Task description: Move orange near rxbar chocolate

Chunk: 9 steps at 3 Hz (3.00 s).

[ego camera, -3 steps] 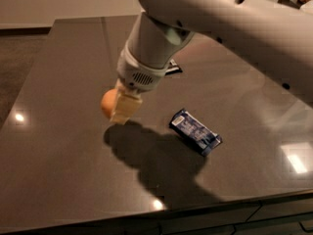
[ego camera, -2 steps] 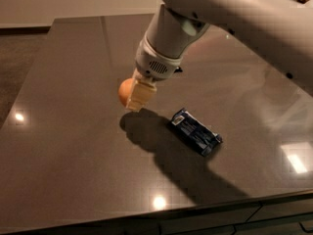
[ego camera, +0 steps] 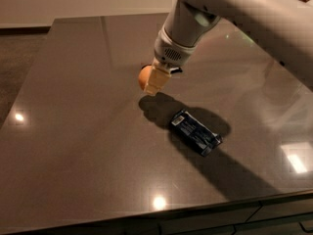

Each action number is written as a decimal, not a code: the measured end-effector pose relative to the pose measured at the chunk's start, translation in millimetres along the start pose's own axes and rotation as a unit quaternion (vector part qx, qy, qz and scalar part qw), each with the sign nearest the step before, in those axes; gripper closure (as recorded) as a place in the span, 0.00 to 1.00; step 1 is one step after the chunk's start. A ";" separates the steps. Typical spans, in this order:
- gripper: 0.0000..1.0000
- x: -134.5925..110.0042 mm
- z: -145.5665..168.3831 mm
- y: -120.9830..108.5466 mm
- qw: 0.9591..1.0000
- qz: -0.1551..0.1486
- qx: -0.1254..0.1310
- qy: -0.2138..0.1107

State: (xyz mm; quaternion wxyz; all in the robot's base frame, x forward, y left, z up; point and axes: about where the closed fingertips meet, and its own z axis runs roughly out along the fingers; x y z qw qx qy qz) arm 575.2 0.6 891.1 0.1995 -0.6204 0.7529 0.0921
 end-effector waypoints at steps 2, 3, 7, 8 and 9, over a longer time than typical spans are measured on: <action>1.00 26.4 -3.2 -34.5 0.999 0.036 0.025 0.020; 1.00 31.8 5.6 -43.1 0.998 0.049 0.021 0.024; 0.20 29.8 31.8 -60.6 0.996 0.073 0.021 0.034; 0.00 34.0 30.9 -60.8 0.997 0.075 0.022 0.024; 0.00 34.0 30.9 -60.8 0.997 0.075 0.022 0.024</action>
Offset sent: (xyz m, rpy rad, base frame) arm 0.0434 -0.0502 -0.0061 -0.0524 -0.0139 -0.1350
